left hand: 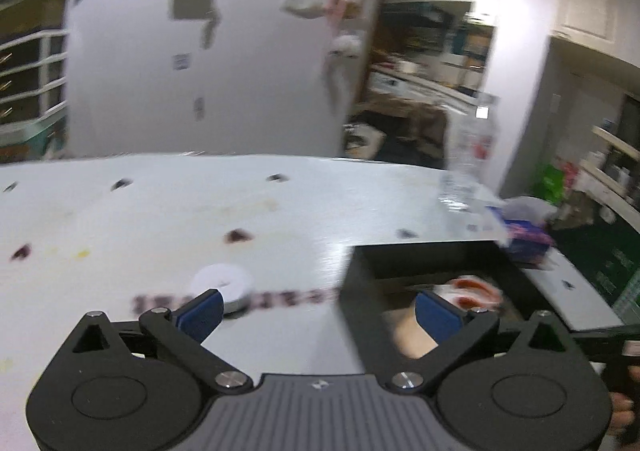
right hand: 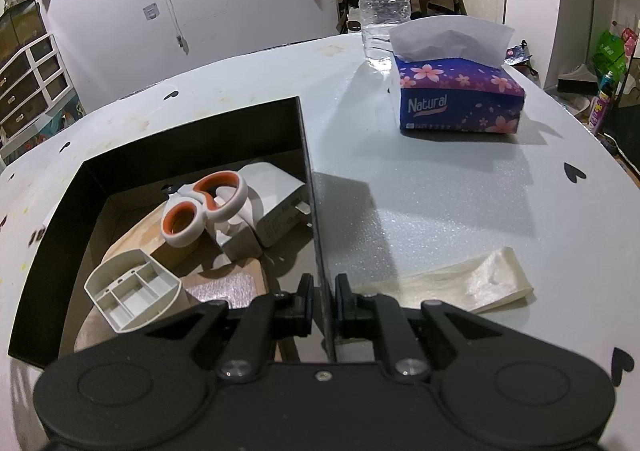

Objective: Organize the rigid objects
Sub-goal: 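Move the left tool to the white round tape measure and grasp it, then carry the white tape measure into the black box and release it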

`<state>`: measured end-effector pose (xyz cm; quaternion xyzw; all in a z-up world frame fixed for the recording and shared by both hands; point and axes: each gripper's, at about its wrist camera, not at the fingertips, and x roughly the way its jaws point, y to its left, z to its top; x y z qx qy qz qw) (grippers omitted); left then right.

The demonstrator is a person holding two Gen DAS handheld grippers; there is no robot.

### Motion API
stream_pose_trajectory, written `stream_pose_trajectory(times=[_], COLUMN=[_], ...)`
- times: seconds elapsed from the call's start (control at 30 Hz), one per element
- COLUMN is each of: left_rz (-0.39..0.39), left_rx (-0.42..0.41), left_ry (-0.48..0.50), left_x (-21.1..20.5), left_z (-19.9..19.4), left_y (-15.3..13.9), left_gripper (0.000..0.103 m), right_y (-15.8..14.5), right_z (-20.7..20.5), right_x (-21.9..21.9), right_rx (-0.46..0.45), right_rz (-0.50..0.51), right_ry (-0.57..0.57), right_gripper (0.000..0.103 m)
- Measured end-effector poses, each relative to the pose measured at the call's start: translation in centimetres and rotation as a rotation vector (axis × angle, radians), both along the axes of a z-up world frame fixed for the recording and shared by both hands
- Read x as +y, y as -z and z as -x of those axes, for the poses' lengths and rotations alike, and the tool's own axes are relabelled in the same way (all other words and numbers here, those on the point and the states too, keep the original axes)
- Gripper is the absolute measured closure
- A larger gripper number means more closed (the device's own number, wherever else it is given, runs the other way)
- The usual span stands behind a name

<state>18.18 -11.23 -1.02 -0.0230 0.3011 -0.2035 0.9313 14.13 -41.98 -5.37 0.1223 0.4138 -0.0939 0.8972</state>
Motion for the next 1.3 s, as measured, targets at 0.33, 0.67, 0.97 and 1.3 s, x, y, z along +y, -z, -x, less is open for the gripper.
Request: stream_pose_trajectory(times=[0.33, 0.67, 0.97, 1.3], left_rz=[-0.049, -0.103, -0.12, -0.123], left_rx=[-0.021, -0.063, -0.013, -0.011], left_ry=[-0.137, -0.092, -0.096, -0.094], left_x=[3.1, 0.8, 0.6, 0.7], left_z=[-4.3, -7.7, -8.9, -8.0], left_y=[4.2, 6.3, 7.0, 6.1], left_gripper=[0.015, 0.018, 0.047, 0.047], right_y=[0.0, 0.1, 0.1, 0.1], right_z=[0.0, 0.0, 0.0, 0.0], right_x=[0.1, 0.1, 0.1, 0.1], right_rx=[0.001, 0.001, 0.001, 0.001], right_rz=[0.007, 0.009, 0.009, 0.009], right_ry=[0.002, 0.002, 0.002, 0.002], right_gripper=[0.091, 0.091, 0.091, 0.091])
